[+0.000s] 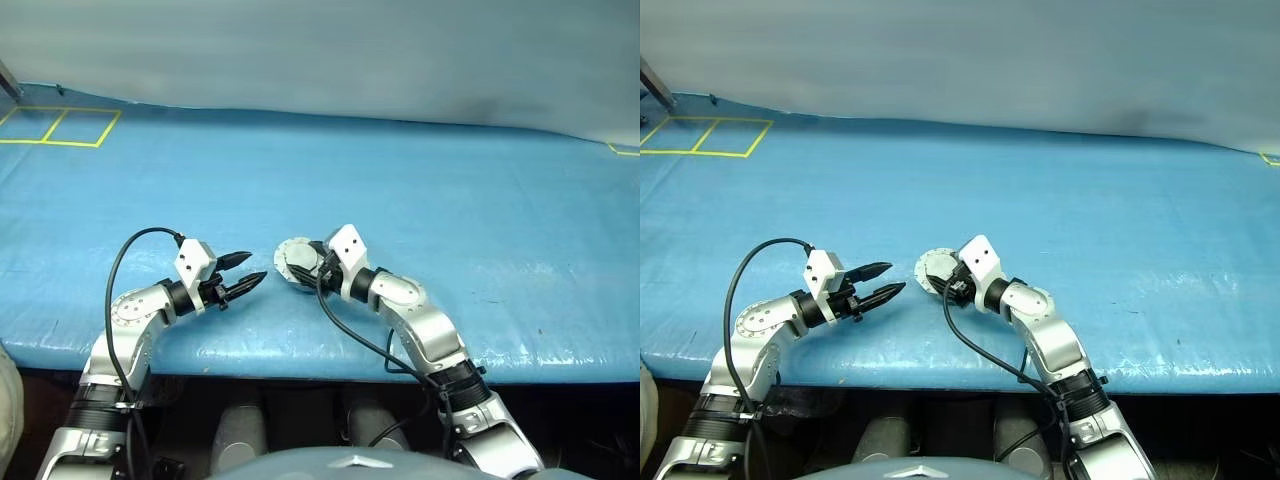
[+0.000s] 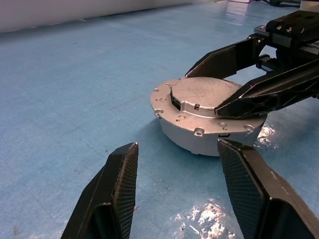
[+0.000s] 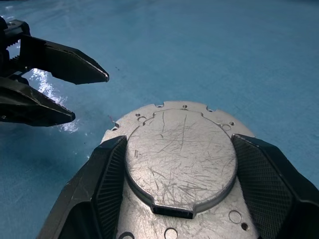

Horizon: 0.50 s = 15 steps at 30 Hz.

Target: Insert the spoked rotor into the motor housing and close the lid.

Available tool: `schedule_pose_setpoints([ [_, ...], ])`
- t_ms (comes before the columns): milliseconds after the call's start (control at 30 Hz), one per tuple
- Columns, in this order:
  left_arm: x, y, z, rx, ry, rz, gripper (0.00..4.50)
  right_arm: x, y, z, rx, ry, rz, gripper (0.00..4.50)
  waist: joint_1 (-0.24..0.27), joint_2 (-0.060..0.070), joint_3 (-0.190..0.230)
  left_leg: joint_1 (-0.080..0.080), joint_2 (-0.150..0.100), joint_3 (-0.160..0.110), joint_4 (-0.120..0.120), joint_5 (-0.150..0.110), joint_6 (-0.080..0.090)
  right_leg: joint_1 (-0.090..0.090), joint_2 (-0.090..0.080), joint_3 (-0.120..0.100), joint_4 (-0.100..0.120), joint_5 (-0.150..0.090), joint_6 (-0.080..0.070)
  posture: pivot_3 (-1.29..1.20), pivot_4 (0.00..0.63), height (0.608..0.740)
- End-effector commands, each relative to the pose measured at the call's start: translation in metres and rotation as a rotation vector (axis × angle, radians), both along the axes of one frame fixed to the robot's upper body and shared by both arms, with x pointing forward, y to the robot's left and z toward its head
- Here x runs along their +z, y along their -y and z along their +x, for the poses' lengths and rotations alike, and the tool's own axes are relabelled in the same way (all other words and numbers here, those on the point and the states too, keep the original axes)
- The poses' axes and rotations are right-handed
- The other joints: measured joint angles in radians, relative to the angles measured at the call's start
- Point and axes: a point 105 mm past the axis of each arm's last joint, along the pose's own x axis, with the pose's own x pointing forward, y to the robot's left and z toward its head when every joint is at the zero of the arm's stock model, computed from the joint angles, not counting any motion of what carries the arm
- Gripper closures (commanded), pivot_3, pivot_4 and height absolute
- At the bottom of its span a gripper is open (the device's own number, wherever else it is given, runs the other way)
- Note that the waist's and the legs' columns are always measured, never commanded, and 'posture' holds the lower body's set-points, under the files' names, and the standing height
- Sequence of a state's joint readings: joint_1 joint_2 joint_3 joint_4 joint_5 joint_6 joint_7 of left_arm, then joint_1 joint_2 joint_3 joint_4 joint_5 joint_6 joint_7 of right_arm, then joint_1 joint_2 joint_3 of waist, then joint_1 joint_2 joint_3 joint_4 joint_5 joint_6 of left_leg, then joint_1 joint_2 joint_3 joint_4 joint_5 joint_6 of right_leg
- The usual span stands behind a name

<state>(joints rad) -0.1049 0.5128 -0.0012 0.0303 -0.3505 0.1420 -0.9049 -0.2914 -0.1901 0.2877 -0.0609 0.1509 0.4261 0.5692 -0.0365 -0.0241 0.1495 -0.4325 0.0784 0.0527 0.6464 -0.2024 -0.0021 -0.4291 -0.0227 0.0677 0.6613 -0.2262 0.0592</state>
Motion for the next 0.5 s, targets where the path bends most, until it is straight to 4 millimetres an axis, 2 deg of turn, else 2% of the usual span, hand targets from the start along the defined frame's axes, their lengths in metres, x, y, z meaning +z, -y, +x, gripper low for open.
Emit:
schedule_pose_setpoints([
  [33,0.007,0.001,0.002,-0.01,0.041,0.012,1.76,0.026,-0.003,-0.001,0.056,0.066,0.034,1.51,0.0,0.0,0.0,0.0,0.0,0.0,0.0,0.0,0.0,0.0,0.0,0.0,0.0,0.0,0.0,0.0,0.15,0.74],
  [233,0.006,0.004,0.002,-0.018,0.041,0.01,1.76,0.019,-0.003,-0.002,0.134,0.051,-0.044,1.51,0.0,0.0,0.0,0.0,0.0,0.0,0.0,0.0,0.0,0.0,0.0,0.0,0.0,0.0,0.0,0.0,0.15,0.74],
  [500,0.004,0.004,-0.002,-0.019,0.031,0.008,1.76,0.013,0.002,0.003,0.151,0.034,-0.071,1.51,0.0,0.0,0.0,0.0,0.0,0.0,-0.001,0.0,0.0,0.0,0.0,0.0,0.0,0.0,0.0,0.0,0.15,0.74],
])
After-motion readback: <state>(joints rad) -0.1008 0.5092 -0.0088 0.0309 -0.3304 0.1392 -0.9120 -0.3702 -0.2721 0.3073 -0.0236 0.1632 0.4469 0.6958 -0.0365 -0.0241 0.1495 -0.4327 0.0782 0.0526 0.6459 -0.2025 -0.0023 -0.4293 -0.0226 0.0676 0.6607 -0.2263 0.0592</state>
